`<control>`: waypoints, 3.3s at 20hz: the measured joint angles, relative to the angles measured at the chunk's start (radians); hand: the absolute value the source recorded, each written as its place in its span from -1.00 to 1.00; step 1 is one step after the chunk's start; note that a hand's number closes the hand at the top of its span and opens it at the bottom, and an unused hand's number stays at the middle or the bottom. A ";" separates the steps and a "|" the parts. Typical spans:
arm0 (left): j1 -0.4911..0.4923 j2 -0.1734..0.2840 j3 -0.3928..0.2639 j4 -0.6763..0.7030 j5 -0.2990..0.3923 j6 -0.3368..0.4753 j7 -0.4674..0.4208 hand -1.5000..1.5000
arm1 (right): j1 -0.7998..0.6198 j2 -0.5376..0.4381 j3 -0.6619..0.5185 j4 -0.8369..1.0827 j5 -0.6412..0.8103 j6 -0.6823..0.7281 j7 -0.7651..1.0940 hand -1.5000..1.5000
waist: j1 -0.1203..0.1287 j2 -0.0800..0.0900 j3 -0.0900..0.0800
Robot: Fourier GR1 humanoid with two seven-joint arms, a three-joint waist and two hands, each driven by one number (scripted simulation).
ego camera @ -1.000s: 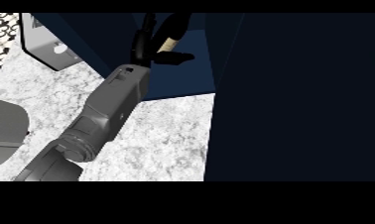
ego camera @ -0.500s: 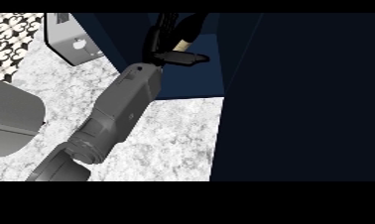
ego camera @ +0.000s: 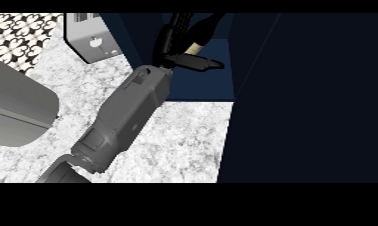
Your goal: Pick up the wine, place it into the cabinet and close the cabinet
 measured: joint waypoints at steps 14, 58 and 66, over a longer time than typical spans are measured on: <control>0.312 0.014 -0.300 -0.698 -0.034 0.366 0.252 -1.00 | -0.022 -0.018 0.005 0.002 0.007 -0.009 -0.002 -1.00 | 0.004 0.000 0.002; 1.386 0.743 -0.080 -1.711 0.248 -0.033 0.071 1.00 | -0.246 0.193 0.553 0.102 0.069 -0.092 0.065 1.00 | 0.022 0.003 -0.002; 1.480 0.854 0.127 -1.656 0.396 -0.274 0.059 1.00 | -0.460 0.208 0.646 0.447 0.127 -0.251 -0.086 1.00 | 0.040 0.007 -0.002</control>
